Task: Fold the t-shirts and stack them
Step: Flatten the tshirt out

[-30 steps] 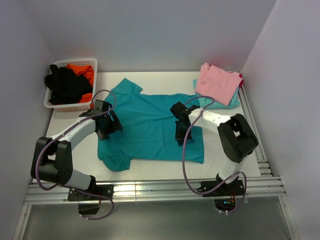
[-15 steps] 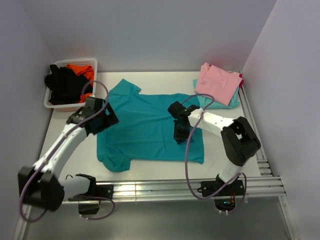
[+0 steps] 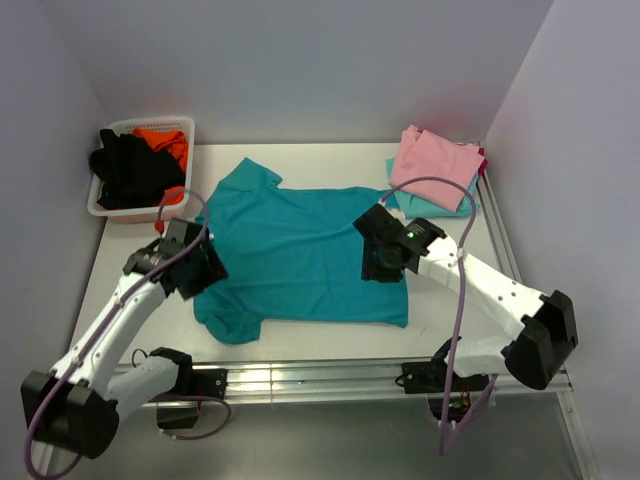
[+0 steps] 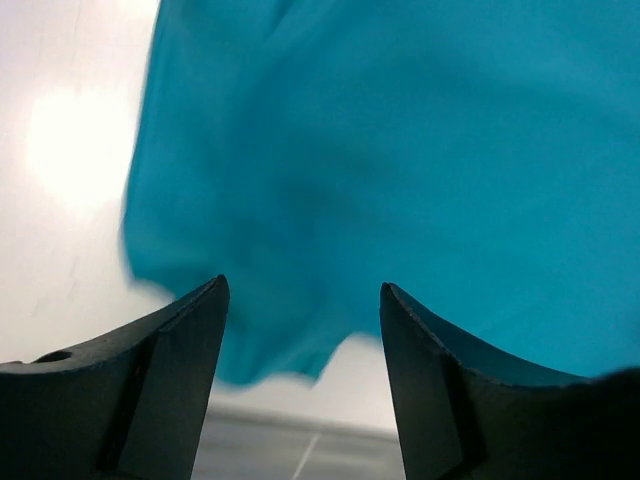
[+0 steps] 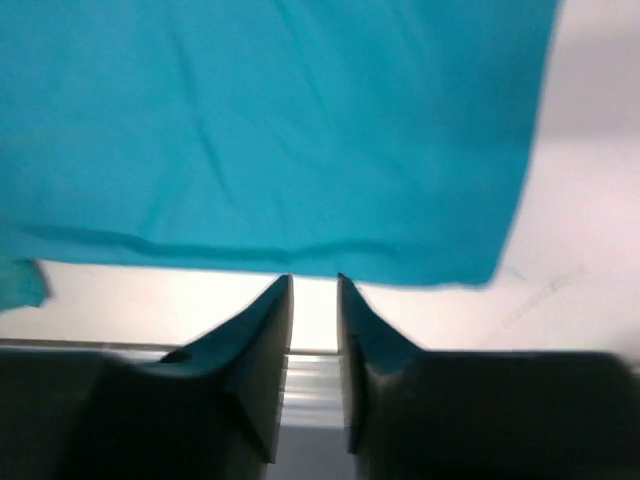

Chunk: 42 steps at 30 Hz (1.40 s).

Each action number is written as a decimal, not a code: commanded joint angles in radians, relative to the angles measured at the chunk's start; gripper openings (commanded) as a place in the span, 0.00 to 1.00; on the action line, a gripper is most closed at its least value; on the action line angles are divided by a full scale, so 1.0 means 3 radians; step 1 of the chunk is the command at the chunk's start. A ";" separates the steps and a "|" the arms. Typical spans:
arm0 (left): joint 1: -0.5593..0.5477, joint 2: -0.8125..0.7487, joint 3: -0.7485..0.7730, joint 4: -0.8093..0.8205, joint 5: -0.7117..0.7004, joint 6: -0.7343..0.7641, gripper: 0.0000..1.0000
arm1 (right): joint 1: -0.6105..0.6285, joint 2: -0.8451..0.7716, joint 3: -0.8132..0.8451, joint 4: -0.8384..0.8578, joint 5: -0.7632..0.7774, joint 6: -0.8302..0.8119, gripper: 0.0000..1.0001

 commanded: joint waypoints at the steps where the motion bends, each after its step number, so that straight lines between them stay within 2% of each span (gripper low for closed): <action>1: -0.0049 -0.0656 -0.0264 -0.0797 0.0231 -0.0320 0.69 | 0.0023 -0.0350 -0.0209 -0.0226 0.0041 0.0136 0.49; 3: -0.0049 -0.1101 -0.0580 -0.0701 0.0390 -0.0559 0.69 | 0.0023 -0.0402 -0.0311 -0.0257 -0.0010 0.0157 0.58; 6: -0.0054 -0.1322 -0.0827 -0.0649 0.0498 -0.0932 0.65 | 0.0023 -0.0382 -0.0358 -0.0287 -0.0082 0.0111 0.60; 11: -0.0105 -0.1149 -0.0868 -0.0788 0.0467 -0.1240 0.59 | 0.0023 -0.0371 -0.0302 -0.0369 -0.0031 -0.0047 0.59; 15: -0.0243 -0.0766 -0.0869 -0.0706 0.0467 -0.1399 0.55 | 0.0023 -0.0335 -0.0276 -0.0263 -0.0066 -0.0134 0.56; 19: -0.0422 -0.0408 -0.0603 -0.0416 0.0043 -0.1358 0.52 | 0.0023 -0.0193 -0.0220 -0.0134 -0.0148 -0.0175 0.45; 22: -0.0428 -0.0111 -0.0653 -0.0216 0.0058 -0.1287 0.44 | 0.0023 -0.0065 -0.0159 -0.0088 -0.0159 -0.0191 0.39; 24: -0.0463 0.0032 -0.0689 -0.0123 0.0018 -0.1256 0.32 | 0.0023 -0.0039 -0.0128 -0.0078 -0.0133 -0.0196 0.37; 25: -0.0489 0.0058 -0.0700 -0.0108 -0.0053 -0.1261 0.22 | 0.0023 -0.0049 -0.0138 -0.0063 -0.0118 -0.0201 0.37; 28: -0.0576 0.0150 -0.0715 -0.0082 -0.0151 -0.1307 0.11 | 0.0023 -0.0100 -0.0219 -0.0022 -0.0097 -0.0186 0.36; 38: -0.0892 0.0253 -0.0878 -0.0419 -0.0264 -0.1695 0.09 | -0.0002 -0.0299 -0.0526 0.0039 -0.0082 -0.0124 0.36; 42: -0.0959 0.0462 -0.1047 -0.0256 -0.0182 -0.1757 0.06 | -0.0023 -0.0320 -0.0562 0.0101 -0.0138 -0.0145 0.35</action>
